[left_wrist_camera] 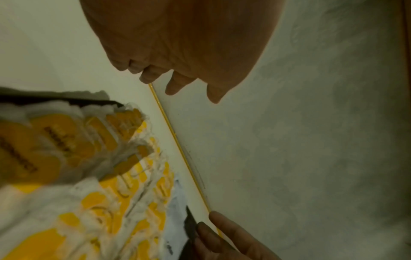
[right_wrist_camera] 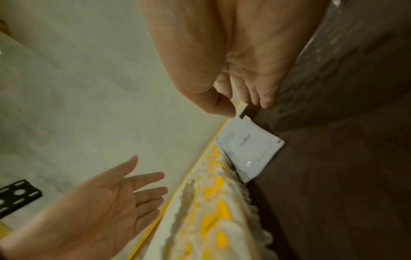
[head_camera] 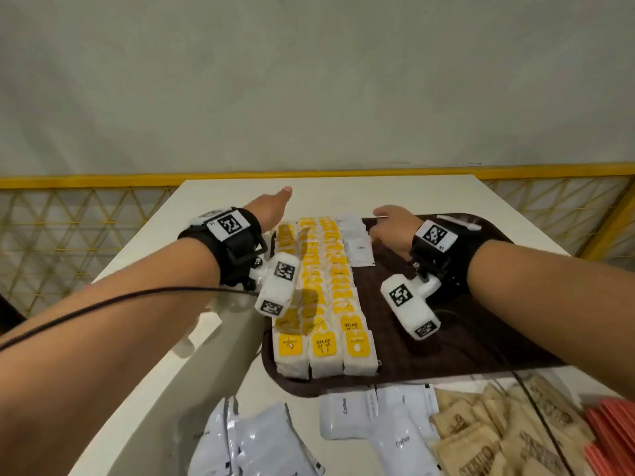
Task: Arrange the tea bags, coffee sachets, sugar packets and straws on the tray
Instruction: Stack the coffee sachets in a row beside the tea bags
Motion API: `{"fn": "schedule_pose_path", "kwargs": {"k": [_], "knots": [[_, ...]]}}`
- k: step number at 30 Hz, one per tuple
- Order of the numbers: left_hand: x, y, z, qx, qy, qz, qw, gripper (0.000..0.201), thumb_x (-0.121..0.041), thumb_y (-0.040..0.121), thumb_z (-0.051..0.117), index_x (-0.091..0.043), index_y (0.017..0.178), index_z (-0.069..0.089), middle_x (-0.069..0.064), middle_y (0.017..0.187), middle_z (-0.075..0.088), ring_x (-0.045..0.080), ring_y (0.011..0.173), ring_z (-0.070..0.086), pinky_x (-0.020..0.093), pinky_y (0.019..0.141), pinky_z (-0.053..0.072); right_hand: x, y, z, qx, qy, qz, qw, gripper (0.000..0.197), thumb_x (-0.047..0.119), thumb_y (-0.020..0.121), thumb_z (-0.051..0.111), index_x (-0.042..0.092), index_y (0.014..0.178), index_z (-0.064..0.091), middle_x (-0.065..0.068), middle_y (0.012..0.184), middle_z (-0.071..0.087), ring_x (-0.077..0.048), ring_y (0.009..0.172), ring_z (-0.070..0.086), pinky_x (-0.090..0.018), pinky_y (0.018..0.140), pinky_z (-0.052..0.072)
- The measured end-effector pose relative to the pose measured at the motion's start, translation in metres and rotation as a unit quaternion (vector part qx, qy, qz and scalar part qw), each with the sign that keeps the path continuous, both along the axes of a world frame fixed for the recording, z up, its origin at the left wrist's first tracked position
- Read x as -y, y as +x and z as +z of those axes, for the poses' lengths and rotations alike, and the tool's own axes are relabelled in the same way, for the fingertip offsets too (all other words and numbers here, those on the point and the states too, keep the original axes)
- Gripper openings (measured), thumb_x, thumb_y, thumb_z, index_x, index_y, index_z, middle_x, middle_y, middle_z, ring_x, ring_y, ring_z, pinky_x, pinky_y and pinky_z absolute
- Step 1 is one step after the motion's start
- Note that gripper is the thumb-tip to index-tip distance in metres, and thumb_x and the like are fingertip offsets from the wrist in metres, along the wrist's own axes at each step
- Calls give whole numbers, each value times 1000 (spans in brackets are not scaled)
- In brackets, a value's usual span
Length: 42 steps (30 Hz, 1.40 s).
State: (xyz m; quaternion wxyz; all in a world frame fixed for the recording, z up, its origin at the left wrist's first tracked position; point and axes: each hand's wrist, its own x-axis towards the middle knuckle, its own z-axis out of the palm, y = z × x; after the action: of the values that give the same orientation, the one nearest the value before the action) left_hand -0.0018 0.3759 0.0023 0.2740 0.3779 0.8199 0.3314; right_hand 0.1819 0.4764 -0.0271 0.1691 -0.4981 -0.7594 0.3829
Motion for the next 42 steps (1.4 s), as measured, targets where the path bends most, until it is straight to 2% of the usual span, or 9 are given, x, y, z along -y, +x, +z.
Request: {"fn": "schedule_pose_path", "kwargs": {"k": [7, 11, 14, 17, 23, 29, 34, 39, 42], "knots": [[105, 34, 40, -18, 59, -265, 962, 21, -24, 94, 57, -11, 106, 68, 3, 104, 71, 20, 103, 64, 31, 94, 47, 95, 49, 62, -101, -132, 217, 962, 33, -5, 83, 65, 11, 112, 61, -7, 106, 68, -12, 94, 65, -27, 87, 54], [178, 55, 29, -137, -71, -423, 893, 27, -34, 79, 70, -31, 106, 69, -12, 102, 70, 0, 97, 63, 16, 87, 48, 163, 84, 61, 223, 18, 400, 889, 36, 21, 77, 77, 24, 109, 61, 10, 103, 67, -2, 86, 63, -10, 75, 49], [210, 67, 3, -200, -119, -468, 852, 38, -45, 77, 73, -41, 113, 63, -24, 115, 57, -5, 108, 53, 23, 95, 47, 191, 98, 44, 391, 186, 403, 807, 40, 43, 77, 74, 26, 109, 57, 11, 101, 58, -8, 85, 56, -18, 75, 46], [222, 79, -20, -237, -112, -482, 836, 50, -59, 67, 70, -44, 114, 60, -21, 119, 53, 2, 112, 50, 32, 97, 45, 202, 103, 27, 416, 216, 362, 806, 51, 52, 77, 70, 21, 115, 54, 9, 101, 51, -10, 86, 48, -22, 74, 40], [219, 105, -41, -332, -72, -499, 797, 48, -40, 77, 74, -31, 122, 61, -11, 121, 59, 9, 114, 47, 26, 99, 38, 211, 101, 3, 351, 211, 360, 838, 57, 39, 75, 77, 20, 122, 52, 2, 119, 55, -11, 94, 46, -23, 81, 42], [218, 99, -40, -317, -82, -448, 832, 43, -28, 79, 73, -30, 120, 61, -8, 121, 55, 10, 112, 47, 26, 95, 41, 215, 101, 4, 338, 200, 377, 839, 67, 30, 78, 77, 23, 136, 44, 3, 131, 52, -7, 89, 43, -19, 78, 35], [218, 96, -40, -319, -102, -399, 854, 49, -36, 73, 78, -26, 118, 62, -6, 115, 55, 12, 104, 52, 22, 86, 43, 212, 93, -1, 320, 205, 388, 840, 69, 21, 77, 77, 23, 136, 43, 3, 132, 51, -16, 115, 49, -21, 85, 38], [217, 87, -35, -272, -90, -386, 877, 39, -35, 76, 77, -20, 109, 63, -11, 99, 59, 6, 82, 53, 15, 70, 42, 211, 87, 13, 278, 254, 359, 854, 48, 16, 80, 73, 24, 124, 56, 3, 118, 58, -11, 98, 49, -17, 74, 33], [220, 76, -30, -243, -79, -363, 896, 40, -37, 77, 76, -23, 111, 63, -13, 103, 60, 9, 92, 57, 22, 82, 46, 212, 90, 39, 209, 274, 343, 874, 42, 23, 76, 78, 26, 115, 62, 8, 115, 60, -12, 106, 54, -22, 84, 41]]}}
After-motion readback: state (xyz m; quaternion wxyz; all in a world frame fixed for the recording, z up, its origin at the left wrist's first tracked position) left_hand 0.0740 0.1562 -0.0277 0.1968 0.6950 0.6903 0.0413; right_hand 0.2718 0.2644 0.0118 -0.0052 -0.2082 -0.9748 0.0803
